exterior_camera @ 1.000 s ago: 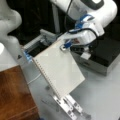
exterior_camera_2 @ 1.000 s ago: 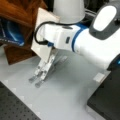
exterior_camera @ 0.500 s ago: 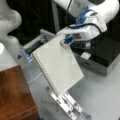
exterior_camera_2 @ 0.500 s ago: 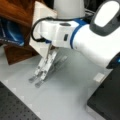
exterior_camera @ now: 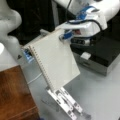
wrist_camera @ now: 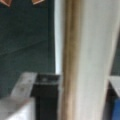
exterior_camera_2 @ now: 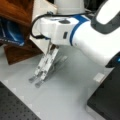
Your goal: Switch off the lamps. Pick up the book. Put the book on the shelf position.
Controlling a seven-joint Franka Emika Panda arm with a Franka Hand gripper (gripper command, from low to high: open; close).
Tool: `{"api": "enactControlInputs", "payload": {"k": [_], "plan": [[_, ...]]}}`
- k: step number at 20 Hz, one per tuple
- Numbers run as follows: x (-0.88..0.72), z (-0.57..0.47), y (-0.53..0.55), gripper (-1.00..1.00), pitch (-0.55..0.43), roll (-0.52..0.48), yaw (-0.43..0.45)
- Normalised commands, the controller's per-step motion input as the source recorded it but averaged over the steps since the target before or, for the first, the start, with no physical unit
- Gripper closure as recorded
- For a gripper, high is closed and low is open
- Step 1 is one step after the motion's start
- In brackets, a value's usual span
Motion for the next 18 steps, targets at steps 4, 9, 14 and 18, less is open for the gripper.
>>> {"api": "enactControlInputs", "payload": {"k": [4, 9, 14, 18], "plan": [[0.24, 0.48, 0.02, 1.00, 0.120, -0.128, -0.293], [0.21, 0.34, 0.01, 1.00, 0.113, -0.132, -0.248], [0.09, 0.32, -0.03, 1.00, 0.105, -0.176, -0.215], [-0.02, 0.30, -0.09, 1.00, 0.033, -0.253, -0.250]]}}
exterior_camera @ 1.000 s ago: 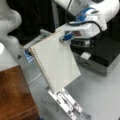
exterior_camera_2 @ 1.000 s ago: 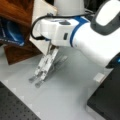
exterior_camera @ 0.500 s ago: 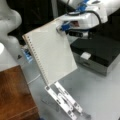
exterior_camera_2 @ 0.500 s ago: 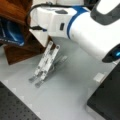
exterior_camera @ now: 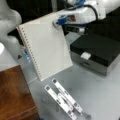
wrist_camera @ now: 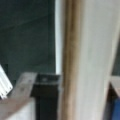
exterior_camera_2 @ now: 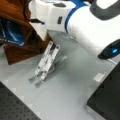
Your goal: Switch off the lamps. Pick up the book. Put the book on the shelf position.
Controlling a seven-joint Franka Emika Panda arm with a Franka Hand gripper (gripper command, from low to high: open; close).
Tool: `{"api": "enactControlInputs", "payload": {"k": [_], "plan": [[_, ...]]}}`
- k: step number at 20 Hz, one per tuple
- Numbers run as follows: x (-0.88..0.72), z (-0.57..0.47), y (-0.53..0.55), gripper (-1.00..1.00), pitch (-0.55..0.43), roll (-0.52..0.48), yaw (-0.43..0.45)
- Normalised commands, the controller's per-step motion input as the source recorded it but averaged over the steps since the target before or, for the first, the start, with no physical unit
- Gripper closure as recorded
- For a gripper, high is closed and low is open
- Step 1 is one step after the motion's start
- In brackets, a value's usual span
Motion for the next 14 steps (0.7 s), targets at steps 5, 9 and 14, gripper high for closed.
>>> {"api": "enactControlInputs", "payload": {"k": [5, 9, 14], "plan": [[-0.09, 0.19, -0.17, 1.00, -0.067, -0.349, -0.221], [-0.12, 0.09, -0.21, 1.00, -0.132, -0.364, -0.117], [-0.17, 0.04, -0.21, 1.00, -0.177, -0.376, 0.058]]}}
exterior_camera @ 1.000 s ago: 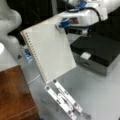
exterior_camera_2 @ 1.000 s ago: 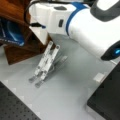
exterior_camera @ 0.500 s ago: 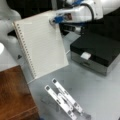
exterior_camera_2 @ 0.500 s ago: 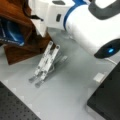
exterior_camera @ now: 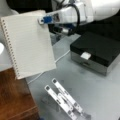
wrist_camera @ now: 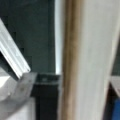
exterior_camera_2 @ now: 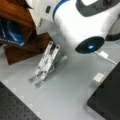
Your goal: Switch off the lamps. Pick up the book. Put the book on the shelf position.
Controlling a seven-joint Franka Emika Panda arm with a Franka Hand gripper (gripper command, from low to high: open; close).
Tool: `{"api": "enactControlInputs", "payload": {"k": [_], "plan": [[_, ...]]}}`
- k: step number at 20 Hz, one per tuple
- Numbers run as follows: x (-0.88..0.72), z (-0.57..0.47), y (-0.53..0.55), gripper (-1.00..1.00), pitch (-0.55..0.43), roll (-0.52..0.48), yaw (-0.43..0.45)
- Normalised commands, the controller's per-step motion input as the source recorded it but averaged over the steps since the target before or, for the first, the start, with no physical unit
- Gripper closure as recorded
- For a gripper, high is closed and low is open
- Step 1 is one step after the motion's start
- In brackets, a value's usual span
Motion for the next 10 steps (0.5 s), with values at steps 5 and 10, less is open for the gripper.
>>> {"api": "enactControlInputs", "payload": {"k": [5, 10], "plan": [[-0.31, -0.01, -0.26, 1.00, -0.164, -0.342, 0.145], [-0.33, 0.03, -0.26, 1.00, -0.119, -0.301, 0.235]]}}
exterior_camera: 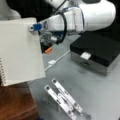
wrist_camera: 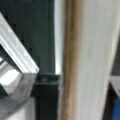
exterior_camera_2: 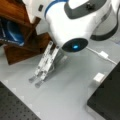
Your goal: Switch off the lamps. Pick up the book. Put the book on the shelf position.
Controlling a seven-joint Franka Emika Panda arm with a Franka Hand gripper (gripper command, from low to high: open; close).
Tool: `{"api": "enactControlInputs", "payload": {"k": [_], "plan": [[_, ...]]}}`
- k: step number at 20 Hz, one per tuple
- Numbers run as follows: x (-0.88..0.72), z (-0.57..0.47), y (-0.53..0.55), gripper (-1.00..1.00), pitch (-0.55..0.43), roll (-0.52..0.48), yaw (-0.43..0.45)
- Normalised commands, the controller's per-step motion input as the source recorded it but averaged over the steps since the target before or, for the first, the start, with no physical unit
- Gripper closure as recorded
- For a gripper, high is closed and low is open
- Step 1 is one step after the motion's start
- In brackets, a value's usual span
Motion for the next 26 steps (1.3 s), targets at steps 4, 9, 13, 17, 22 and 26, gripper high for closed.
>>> {"api": "enactControlInputs", "payload": {"k": [4, 9, 13, 17, 22, 26], "plan": [[-0.35, 0.10, -0.26, 1.00, -0.088, -0.264, 0.288], [-0.37, 0.08, -0.22, 1.00, -0.113, -0.187, 0.325], [-0.38, 0.05, -0.17, 1.00, -0.130, -0.120, 0.350], [-0.38, 0.03, -0.11, 1.00, -0.128, -0.113, 0.367], [-0.42, -0.08, -0.11, 1.00, -0.206, -0.041, 0.349], [-0.46, -0.17, -0.14, -1.00, -0.255, 0.065, 0.294]]}}
